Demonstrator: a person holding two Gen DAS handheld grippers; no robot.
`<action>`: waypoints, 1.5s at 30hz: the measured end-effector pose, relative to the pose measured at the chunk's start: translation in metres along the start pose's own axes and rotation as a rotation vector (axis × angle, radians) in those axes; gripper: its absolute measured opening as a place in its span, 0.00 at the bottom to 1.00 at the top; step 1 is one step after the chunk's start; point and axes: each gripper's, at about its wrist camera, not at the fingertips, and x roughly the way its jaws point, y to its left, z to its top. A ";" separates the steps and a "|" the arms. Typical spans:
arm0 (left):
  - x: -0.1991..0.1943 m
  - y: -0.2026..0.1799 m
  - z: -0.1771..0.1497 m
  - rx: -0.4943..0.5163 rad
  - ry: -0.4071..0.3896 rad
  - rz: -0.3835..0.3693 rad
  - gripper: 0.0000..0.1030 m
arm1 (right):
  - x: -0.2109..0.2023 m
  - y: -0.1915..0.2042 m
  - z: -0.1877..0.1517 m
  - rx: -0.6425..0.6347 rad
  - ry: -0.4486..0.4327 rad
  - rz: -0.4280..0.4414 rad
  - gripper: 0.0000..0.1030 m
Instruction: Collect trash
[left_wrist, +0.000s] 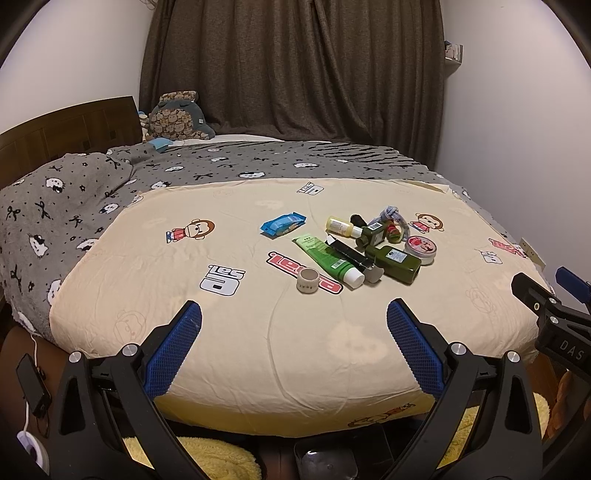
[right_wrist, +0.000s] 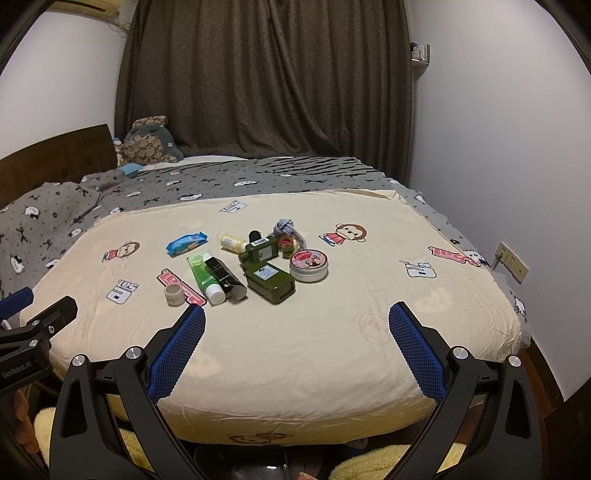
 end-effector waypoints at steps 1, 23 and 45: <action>0.000 0.000 0.001 0.000 0.001 0.000 0.92 | 0.001 -0.001 0.000 0.001 0.002 -0.001 0.97; 0.085 0.008 -0.011 0.008 0.076 -0.001 0.92 | 0.079 -0.005 -0.015 -0.037 0.051 0.044 0.97; 0.235 0.005 -0.008 -0.010 0.272 -0.078 0.64 | 0.256 0.014 -0.009 -0.095 0.273 0.129 0.77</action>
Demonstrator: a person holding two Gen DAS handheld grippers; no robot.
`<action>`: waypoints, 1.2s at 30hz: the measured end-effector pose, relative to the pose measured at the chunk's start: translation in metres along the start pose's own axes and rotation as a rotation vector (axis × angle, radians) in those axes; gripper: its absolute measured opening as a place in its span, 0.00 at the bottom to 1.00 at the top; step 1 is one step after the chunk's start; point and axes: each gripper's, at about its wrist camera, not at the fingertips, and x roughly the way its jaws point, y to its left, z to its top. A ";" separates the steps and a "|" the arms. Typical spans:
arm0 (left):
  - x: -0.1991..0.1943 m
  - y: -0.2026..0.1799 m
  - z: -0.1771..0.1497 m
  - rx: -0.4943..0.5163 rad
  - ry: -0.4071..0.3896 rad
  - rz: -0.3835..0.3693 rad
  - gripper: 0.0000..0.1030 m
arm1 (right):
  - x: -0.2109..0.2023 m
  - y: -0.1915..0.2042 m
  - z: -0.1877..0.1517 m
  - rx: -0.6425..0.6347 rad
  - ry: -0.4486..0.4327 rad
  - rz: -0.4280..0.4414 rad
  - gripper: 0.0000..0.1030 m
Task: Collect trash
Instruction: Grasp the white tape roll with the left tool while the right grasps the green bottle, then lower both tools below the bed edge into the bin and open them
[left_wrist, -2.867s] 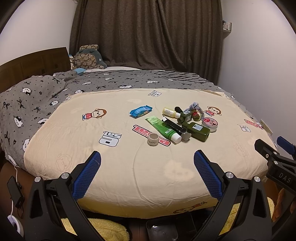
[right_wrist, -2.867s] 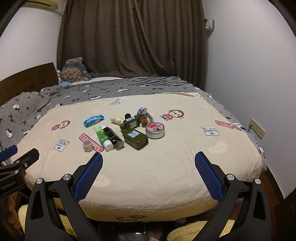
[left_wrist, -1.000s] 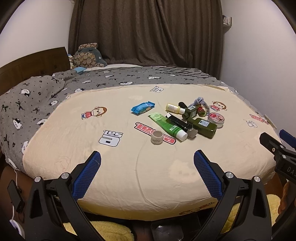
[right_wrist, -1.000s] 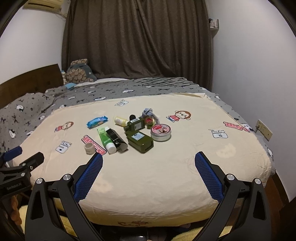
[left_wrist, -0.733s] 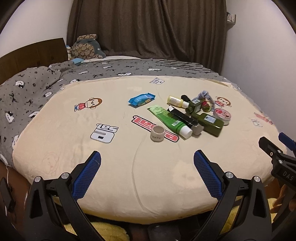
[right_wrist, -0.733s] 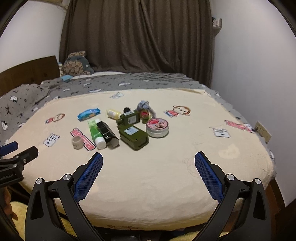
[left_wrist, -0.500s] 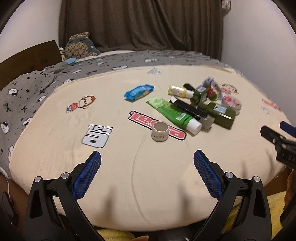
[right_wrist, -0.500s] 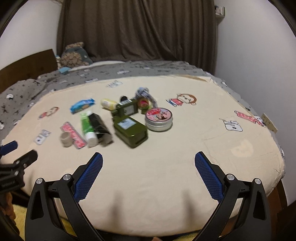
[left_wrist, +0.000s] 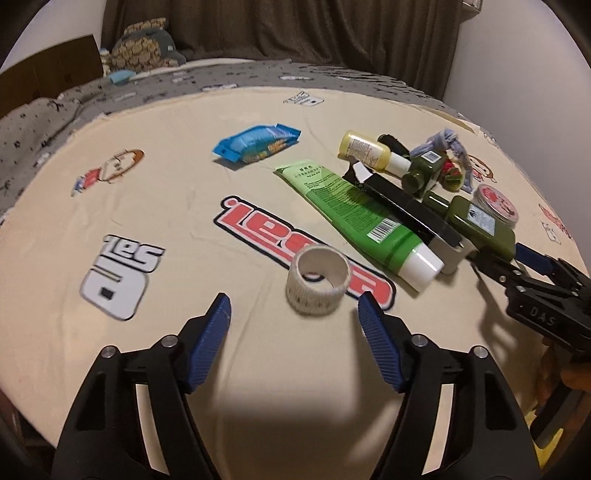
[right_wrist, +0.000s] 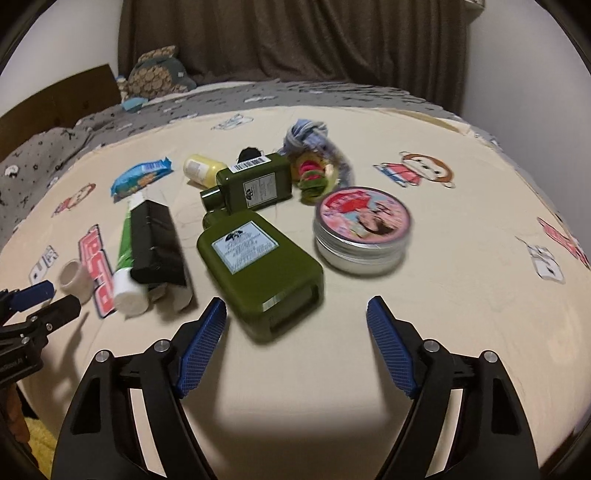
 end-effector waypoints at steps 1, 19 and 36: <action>0.003 0.000 0.002 -0.001 -0.001 0.000 0.64 | 0.004 0.001 0.003 -0.009 0.002 0.003 0.77; 0.003 0.004 0.011 0.038 -0.019 -0.014 0.30 | 0.002 0.015 0.012 -0.049 -0.022 0.022 0.56; -0.124 -0.023 -0.034 0.070 -0.162 -0.054 0.30 | -0.159 0.026 -0.032 -0.043 -0.191 0.164 0.51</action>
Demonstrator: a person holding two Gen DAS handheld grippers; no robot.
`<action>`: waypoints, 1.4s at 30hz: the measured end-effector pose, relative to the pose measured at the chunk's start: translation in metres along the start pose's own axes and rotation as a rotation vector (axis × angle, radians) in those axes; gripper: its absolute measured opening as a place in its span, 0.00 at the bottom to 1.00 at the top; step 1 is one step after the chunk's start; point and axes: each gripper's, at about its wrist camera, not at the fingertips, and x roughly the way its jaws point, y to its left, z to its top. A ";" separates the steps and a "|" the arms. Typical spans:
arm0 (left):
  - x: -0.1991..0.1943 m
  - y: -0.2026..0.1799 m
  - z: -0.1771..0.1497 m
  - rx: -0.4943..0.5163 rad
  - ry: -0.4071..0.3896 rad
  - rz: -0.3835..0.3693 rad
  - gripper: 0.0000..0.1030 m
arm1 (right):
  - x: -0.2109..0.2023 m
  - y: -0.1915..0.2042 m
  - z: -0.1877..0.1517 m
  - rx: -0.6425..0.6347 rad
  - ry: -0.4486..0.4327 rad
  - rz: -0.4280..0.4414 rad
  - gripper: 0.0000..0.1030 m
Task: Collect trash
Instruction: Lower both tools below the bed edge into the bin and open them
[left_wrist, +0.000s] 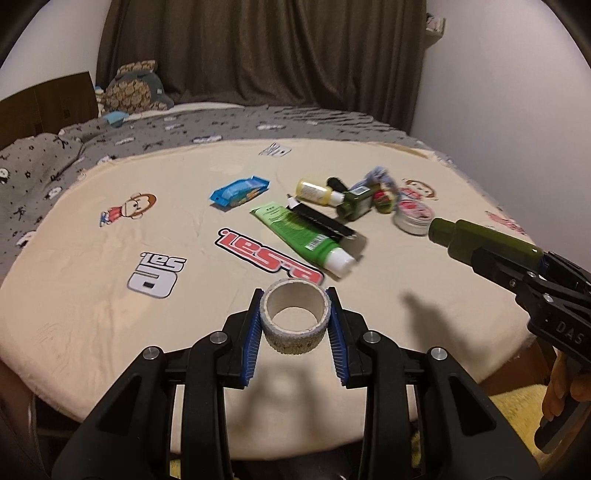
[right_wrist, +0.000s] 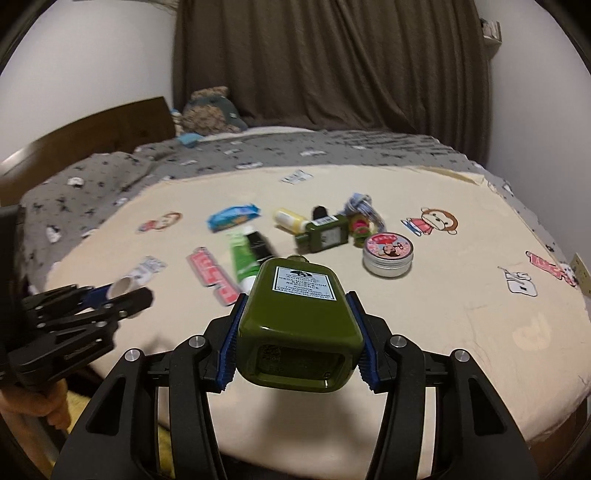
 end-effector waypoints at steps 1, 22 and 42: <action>-0.008 -0.002 -0.003 0.003 -0.005 0.001 0.30 | -0.012 0.002 -0.006 0.001 0.004 0.006 0.51; 0.000 -0.020 -0.148 0.049 0.328 -0.088 0.30 | 0.006 0.031 -0.151 -0.036 0.440 0.062 0.52; 0.061 -0.007 -0.195 0.028 0.542 -0.064 0.55 | 0.068 0.024 -0.178 0.030 0.599 0.044 0.67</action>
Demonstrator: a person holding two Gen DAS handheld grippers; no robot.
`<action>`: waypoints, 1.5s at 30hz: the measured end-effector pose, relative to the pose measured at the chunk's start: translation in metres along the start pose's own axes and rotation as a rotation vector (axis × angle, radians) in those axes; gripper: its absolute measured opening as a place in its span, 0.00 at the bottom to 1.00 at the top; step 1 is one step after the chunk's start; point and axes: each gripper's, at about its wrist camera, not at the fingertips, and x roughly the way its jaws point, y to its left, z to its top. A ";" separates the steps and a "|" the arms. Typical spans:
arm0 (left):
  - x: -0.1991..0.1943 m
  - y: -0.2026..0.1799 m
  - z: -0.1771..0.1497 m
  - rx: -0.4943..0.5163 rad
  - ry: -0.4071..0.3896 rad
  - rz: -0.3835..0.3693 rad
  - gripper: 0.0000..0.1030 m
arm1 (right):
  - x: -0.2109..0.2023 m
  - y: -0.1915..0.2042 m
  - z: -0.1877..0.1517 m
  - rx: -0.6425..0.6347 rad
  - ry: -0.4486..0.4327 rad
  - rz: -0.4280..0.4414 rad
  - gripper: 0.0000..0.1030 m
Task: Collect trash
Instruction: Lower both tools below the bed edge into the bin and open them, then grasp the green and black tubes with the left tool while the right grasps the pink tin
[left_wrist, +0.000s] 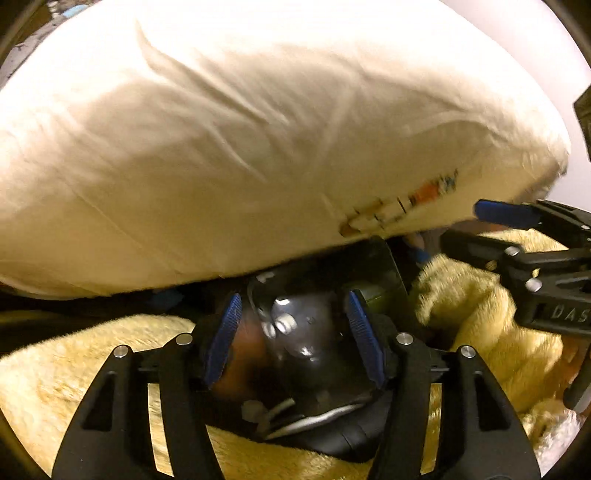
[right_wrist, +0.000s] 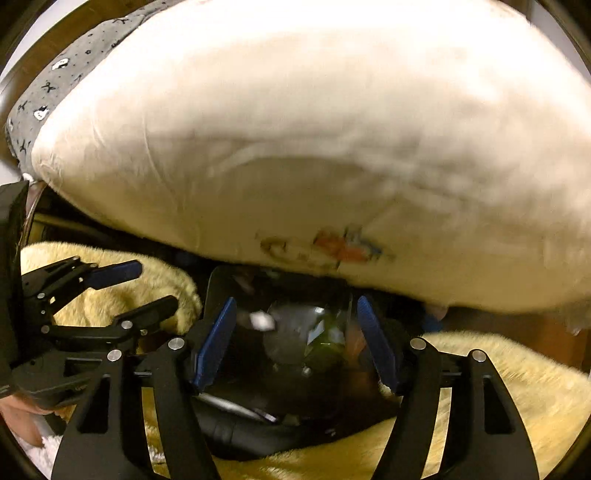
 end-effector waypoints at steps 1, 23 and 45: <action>-0.006 0.001 0.002 -0.002 -0.014 0.015 0.55 | -0.005 -0.005 0.006 0.000 -0.012 0.002 0.67; -0.105 0.025 0.167 -0.039 -0.453 0.148 0.69 | -0.088 -0.071 0.143 0.056 -0.385 -0.111 0.73; -0.050 -0.018 0.285 -0.052 -0.409 0.088 0.69 | -0.034 -0.146 0.228 0.118 -0.385 -0.181 0.75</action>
